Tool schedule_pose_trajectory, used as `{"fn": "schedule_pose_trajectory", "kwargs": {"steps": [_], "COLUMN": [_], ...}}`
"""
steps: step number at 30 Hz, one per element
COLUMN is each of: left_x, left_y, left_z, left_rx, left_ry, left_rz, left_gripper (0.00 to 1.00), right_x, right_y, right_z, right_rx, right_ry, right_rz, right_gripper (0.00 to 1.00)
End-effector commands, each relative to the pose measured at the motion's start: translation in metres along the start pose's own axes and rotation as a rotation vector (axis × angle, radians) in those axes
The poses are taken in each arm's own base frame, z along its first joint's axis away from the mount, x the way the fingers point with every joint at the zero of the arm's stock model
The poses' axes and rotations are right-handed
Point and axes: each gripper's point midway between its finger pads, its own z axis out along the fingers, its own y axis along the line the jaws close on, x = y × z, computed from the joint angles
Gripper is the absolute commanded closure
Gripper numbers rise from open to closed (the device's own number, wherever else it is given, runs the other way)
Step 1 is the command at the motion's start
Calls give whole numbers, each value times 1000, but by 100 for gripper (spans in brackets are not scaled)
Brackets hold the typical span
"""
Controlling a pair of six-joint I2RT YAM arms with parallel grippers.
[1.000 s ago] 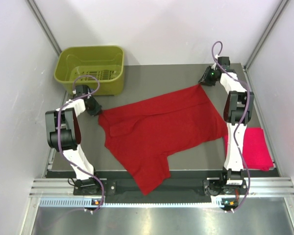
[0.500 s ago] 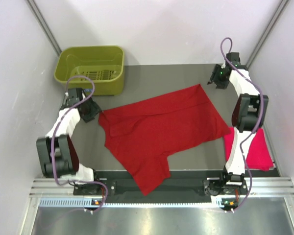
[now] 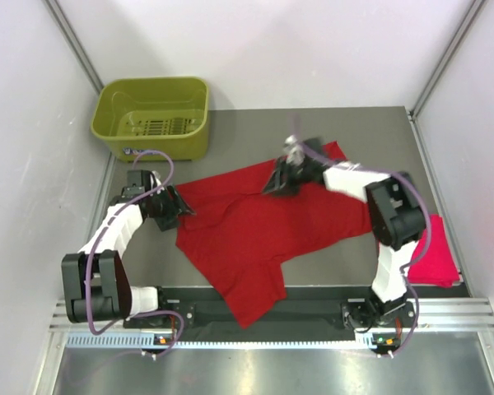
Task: Fold and stack the t-shirts
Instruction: Fold the tshirt
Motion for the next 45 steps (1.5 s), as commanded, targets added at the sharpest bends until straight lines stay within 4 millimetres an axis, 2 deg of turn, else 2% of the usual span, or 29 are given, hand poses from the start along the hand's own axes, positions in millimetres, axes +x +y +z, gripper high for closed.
{"fn": "schedule_pose_trajectory", "kwargs": {"steps": [1, 2, 3, 5, 10, 13, 14, 17, 20, 21, 26, 29, 31, 35, 40, 45], "left_x": [-3, -5, -6, -7, -13, -16, -16, -25, -38, -42, -79, -103, -114, -122, -121, -120], "left_y": [-3, -1, 1, 4, 12, 10, 8, 6, 3, 3, -7, -14, -21, -25, -23, -23], "left_z": [4, 7, 10, 17, 27, 34, 36, 40, 42, 42, 30, 23, 26, 38, 48, 50], "left_rx": [19, 9, -2, -12, -42, -24, -12, -16, -28, -37, -78, -90, -71, -58, -50, -45], "left_ry": [6, 9, 9, 24, 16, 24, 34, 26, 12, 7, -86, -163, -174, -146, -131, -128], "left_rz": [16, 13, 11, 2, 3, 3, 4, 10, 19, 20, 46, 65, 72, 62, 51, 55], "left_gripper": [37, 39, 40, 40, 36, 40, 44, 67, 98, 100, 100, 100, 100, 100, 100, 100], "right_x": [28, 49, 60, 83, 100, 104, 108, 112, 117, 117, 118, 114, 112, 107, 104, 108], "right_y": [103, 118, 123, 130, 133, 132, 130, 125, 123, 123, 114, 116, 119, 127, 132, 125], "right_z": [12, 23, 31, 42, 56, 61, 64, 69, 75, 78, 94, 104, 107, 115, 121, 127], "right_rx": [-296, -324, -336, -331, -324, -316, -309, -306, -306, -304, -286, -291, -305, -339, -330, -262], "right_ry": [-19, 25, 60, 122, 151, 157, 165, 176, 188, 188, 195, 194, 193, 165, 141, 117], "right_rz": [-78, -95, -95, -113, -112, -105, -100, -78, -55, -50, -7, 16, 46, 98, 179, 248], "right_gripper": [56, 62, 70, 71, 71, 71, 71, 71, 71, 71, 75, 83, 85, 82, 75, 71]}}
